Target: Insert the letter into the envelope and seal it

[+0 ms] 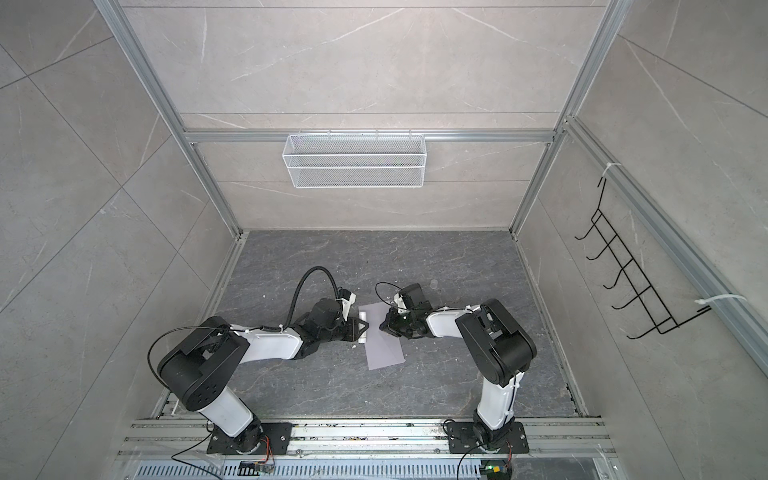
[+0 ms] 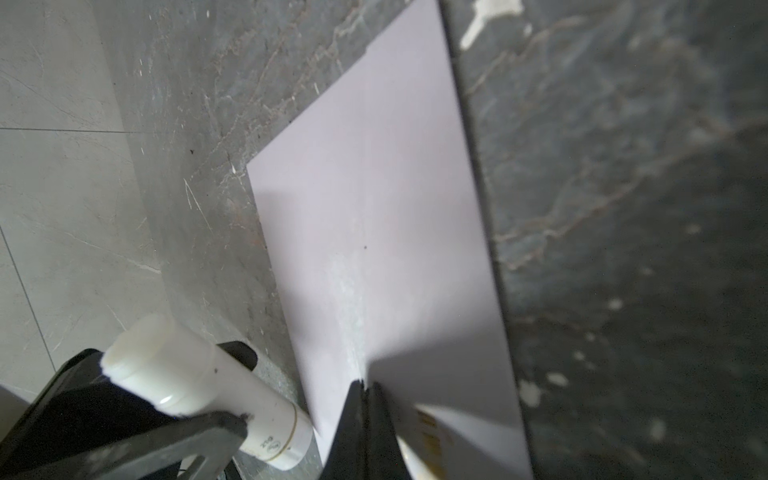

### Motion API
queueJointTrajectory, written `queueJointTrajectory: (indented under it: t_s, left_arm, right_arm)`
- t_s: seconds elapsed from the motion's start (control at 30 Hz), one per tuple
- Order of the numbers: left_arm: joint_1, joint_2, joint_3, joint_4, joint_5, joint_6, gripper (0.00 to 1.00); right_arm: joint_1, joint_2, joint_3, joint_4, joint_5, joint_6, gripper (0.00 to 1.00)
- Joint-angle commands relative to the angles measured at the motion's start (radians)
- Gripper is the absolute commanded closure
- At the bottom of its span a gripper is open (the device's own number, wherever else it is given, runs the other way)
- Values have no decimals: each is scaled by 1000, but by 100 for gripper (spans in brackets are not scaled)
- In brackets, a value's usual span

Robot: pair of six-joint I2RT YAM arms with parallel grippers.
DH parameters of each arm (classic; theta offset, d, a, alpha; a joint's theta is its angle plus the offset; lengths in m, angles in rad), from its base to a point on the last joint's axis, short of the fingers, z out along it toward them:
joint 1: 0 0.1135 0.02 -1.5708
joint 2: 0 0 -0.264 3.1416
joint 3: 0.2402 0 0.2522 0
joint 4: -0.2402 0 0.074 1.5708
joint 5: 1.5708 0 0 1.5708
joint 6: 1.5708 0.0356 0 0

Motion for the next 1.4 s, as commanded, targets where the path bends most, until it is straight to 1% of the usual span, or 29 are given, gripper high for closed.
queueJointTrajectory:
  t_s: [0.0,0.27,0.5,1.0,1.37]
  left_arm:
    - [-3,-14,45,31,15,-15,100]
    - [-3,54,107,38,37,-31,100]
    - [-3,111,121,44,33,-46,100]
    - [-3,133,124,32,12,-49,100]
    - [-3,135,124,32,8,-48,100]
  right_arm:
    - [10,10,-5,-79,41,-29,100]
    - [16,3,-5,-90,45,-38,100]
    - [23,-13,-10,-113,50,-56,100]
    - [34,-25,-28,-146,57,-83,100]
    - [36,-54,-56,-205,81,-122,100]
